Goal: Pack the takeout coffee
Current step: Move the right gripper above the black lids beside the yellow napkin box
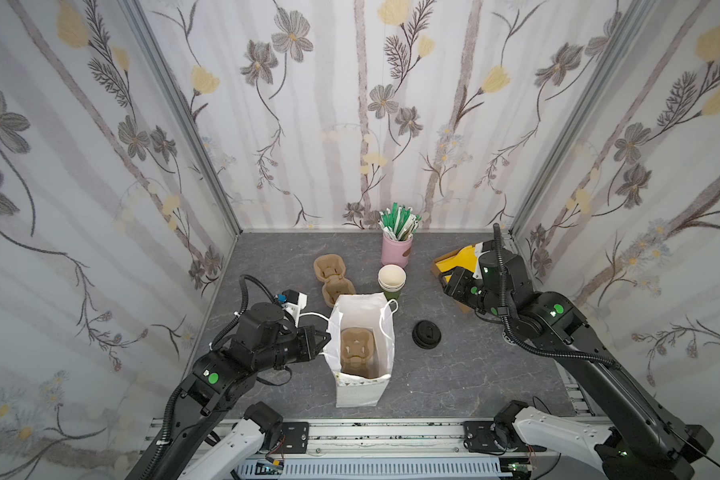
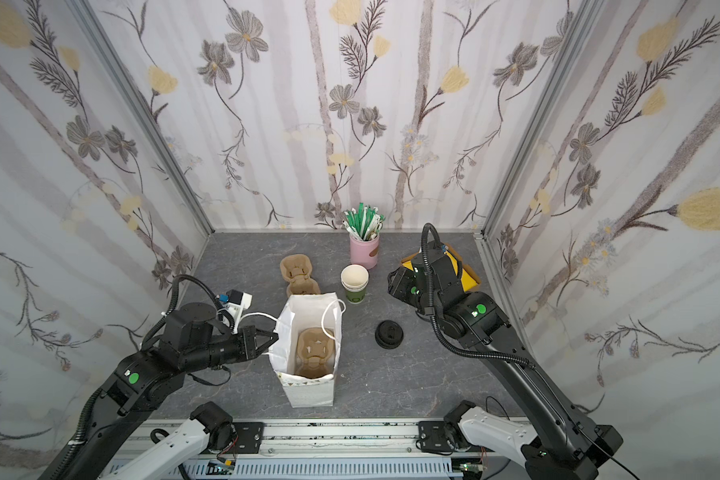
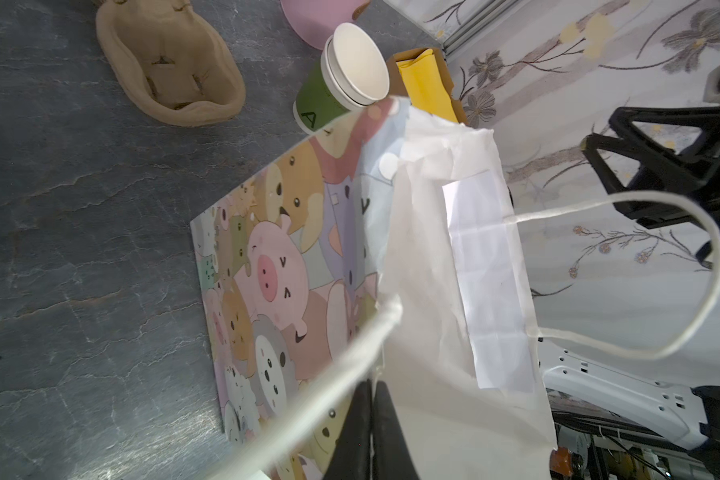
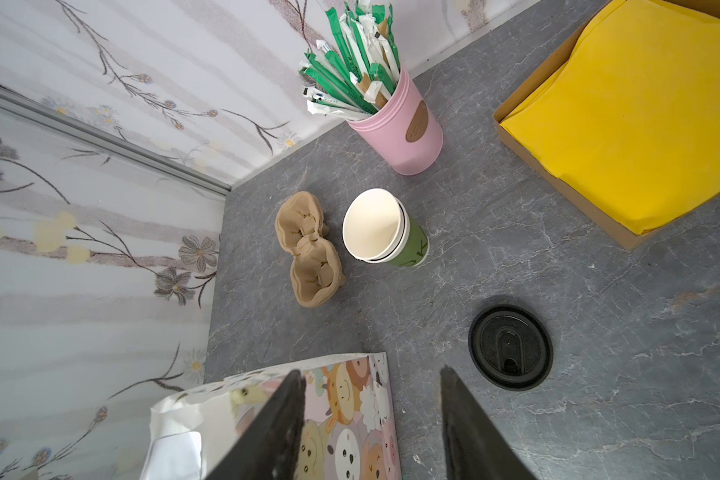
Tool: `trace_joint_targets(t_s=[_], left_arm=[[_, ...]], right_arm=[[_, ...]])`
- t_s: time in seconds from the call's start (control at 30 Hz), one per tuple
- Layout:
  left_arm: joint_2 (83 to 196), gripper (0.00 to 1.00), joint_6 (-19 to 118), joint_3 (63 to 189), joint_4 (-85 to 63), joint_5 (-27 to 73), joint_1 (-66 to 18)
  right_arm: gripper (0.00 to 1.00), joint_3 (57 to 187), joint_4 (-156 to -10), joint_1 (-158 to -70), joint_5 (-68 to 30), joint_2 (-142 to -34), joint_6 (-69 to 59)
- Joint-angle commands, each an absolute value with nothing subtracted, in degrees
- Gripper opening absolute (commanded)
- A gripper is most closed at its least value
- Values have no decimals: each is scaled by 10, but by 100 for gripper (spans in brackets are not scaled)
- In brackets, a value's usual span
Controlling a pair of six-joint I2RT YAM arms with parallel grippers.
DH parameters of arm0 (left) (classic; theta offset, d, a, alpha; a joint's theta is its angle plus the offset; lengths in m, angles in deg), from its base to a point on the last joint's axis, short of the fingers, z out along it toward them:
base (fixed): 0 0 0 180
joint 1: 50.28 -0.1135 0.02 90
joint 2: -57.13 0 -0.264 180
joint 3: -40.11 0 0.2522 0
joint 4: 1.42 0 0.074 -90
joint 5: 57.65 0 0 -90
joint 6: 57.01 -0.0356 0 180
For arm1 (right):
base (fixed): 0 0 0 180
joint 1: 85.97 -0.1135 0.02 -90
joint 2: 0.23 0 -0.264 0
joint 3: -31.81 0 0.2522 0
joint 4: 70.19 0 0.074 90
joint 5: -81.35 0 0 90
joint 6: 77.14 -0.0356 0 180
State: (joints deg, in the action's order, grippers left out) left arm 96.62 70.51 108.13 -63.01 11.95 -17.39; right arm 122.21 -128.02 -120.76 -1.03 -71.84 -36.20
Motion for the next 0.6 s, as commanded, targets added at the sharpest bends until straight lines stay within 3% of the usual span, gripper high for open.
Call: trace_joint_targets(t_s=[0.0,0.2,0.4,0.47,0.5,0.57], left_arm=[[993,24,712,1081,-662,142,-174],[1029,26,734,1119,-692,175,-174],[1034,7,735,1158,-745,204,-174],[1044,6,728,1165,-753,194,-174],[1051,8,720,1167,-758,189,-174],[1065,27,705,1170,-768,185,-175]], right_arm=[[53,1249,-1299,-1191,-34,-736,-311],[53,1265,-1335,-1176,-44,-762,-260],[53,1261,-1338,-1170,-42,-770,-262],[53,1264,-1340,-1165,-34,-770,-262],[53,1264,-1340,-1163,-29,-768,-263],[53,1264,-1340,-1157,-18,-765,-264]])
